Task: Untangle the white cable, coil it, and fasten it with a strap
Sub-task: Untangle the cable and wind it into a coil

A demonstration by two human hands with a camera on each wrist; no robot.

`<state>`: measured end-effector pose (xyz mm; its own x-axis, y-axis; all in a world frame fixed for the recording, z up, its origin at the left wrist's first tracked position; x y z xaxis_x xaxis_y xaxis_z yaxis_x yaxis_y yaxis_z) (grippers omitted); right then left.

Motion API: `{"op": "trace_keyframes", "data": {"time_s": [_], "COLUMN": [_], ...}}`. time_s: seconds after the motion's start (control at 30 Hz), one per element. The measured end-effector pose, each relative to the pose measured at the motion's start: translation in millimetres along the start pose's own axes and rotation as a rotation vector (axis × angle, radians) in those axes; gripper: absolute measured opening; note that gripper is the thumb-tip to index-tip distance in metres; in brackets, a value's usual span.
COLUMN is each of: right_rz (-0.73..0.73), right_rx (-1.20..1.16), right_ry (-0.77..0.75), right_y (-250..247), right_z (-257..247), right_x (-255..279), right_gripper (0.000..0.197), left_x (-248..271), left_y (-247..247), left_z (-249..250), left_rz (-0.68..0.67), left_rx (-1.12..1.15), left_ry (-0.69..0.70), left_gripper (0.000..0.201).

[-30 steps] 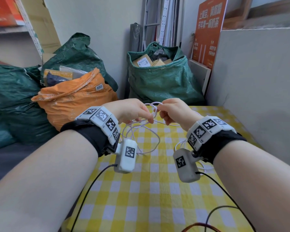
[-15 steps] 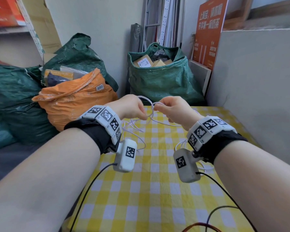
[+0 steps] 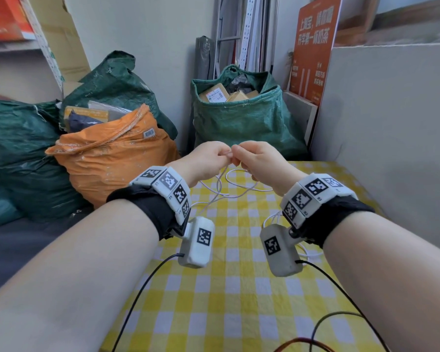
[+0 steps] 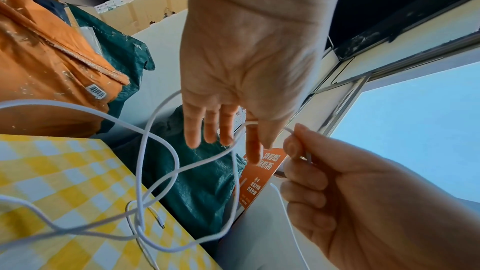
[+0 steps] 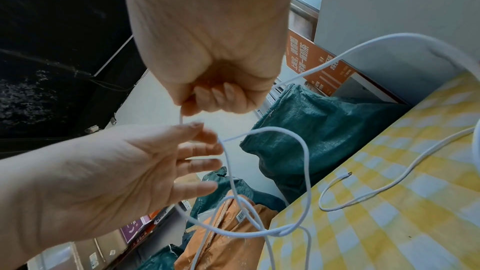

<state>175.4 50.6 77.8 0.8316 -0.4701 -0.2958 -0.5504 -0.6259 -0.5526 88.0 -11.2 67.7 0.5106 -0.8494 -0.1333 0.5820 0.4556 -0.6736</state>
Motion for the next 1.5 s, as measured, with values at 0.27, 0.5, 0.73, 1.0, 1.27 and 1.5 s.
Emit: {"op": "trace_keyframes", "data": {"time_s": [0.27, 0.5, 0.73, 1.0, 1.27, 1.5], "right_rz": [0.397, 0.446, 0.475, 0.514, 0.198, -0.023], "right_rx": [0.017, 0.151, 0.243, 0.048, 0.135, 0.201], "right_ry": [0.196, 0.33, 0.406, 0.505, 0.205, -0.024], "right_y": [-47.9, -63.1, -71.9, -75.6, -27.7, 11.7], "right_z": [38.6, 68.8, 83.1, 105.7, 46.6, 9.2], "right_x": [-2.2, 2.4, 4.5, 5.4, -4.4, -9.1], "right_gripper": [0.034, 0.042, 0.042, 0.037, 0.038, 0.017], "left_x": [2.8, 5.6, 7.1, 15.9, 17.9, 13.9], "left_y": [-23.6, -38.4, -63.3, -36.9, 6.0, 16.6], "left_z": [-18.7, -23.8, -44.5, -55.5, -31.7, -21.3], "left_rz": [0.045, 0.055, 0.127, -0.046, -0.264, -0.285], "left_rx": [-0.436, -0.487, -0.476, -0.04, 0.133, 0.064], "left_ry": [-0.143, -0.23, -0.407, -0.473, -0.352, -0.286], "left_gripper": [0.038, 0.038, 0.032, 0.024, 0.033, 0.023]}}
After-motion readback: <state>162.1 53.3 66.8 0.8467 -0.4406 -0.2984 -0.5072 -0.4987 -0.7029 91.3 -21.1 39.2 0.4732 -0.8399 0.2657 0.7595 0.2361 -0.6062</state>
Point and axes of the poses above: each hand's wrist, its own x-axis away from the middle knuckle, its own y-axis out of the palm, z = x × y, the point moved 8 cm from there along -x, towards the middle knuckle, and after that the axes turned 2 degrees about x, right-handed, at the moved point
